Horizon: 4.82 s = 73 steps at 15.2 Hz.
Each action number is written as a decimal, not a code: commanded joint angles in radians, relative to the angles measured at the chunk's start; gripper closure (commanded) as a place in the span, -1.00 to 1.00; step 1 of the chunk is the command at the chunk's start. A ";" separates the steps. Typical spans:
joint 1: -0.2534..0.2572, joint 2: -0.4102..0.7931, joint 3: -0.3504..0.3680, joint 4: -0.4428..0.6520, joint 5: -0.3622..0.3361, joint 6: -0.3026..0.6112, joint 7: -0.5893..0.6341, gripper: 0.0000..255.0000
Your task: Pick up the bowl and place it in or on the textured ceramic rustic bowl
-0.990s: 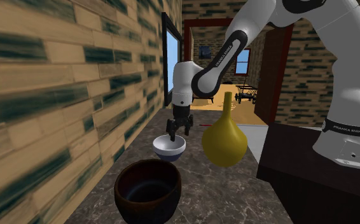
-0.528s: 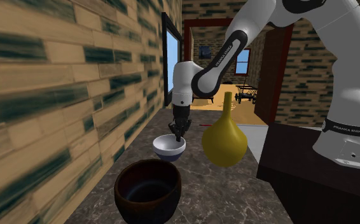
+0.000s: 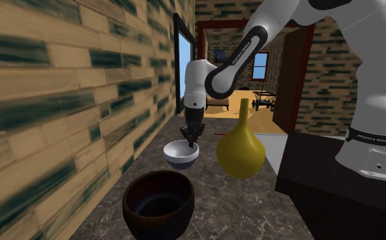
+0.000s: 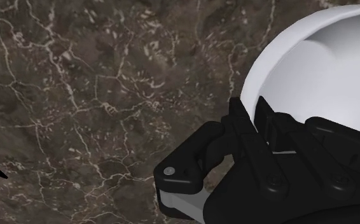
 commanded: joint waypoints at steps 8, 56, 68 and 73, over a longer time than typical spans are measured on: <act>-0.017 -0.093 0.021 -0.011 0.026 -0.082 -0.015 1.00; 0.300 -0.144 0.160 0.269 -0.027 -0.418 0.428 1.00; 0.311 -0.071 0.141 0.211 -0.061 -0.291 0.448 1.00; 0.315 -0.045 0.133 0.201 -0.072 -0.255 0.455 1.00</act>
